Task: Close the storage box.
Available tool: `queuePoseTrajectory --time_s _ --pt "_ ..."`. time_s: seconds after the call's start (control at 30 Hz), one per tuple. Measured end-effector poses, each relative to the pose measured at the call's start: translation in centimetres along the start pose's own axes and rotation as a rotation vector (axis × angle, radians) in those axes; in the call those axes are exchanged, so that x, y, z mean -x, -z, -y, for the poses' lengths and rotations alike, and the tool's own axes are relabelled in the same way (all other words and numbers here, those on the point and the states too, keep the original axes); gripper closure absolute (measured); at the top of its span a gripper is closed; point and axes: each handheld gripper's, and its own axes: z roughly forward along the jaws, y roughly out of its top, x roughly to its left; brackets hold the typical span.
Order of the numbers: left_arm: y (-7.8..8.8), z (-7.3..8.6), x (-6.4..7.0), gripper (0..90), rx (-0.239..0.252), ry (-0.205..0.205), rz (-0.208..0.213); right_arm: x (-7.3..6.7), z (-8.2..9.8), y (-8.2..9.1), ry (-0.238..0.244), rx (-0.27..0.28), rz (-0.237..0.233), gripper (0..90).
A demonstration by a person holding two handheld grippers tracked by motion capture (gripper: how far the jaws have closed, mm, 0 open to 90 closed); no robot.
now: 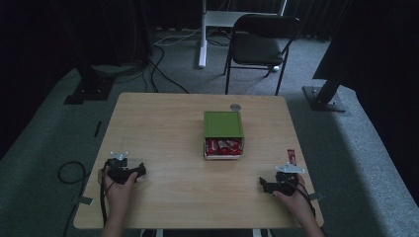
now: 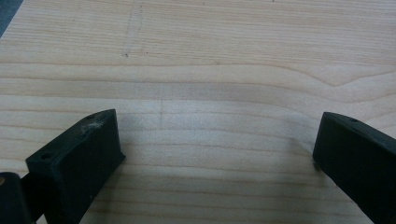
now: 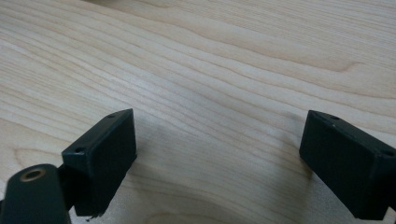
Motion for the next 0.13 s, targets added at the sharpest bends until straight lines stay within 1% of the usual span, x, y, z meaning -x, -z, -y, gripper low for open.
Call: queuePoseTrajectory --time_s 0.13 --pt "0.00 -0.01 0.01 1.8 0.000 0.001 -0.001 0.00 0.00 0.00 0.000 0.000 0.000 10.0"
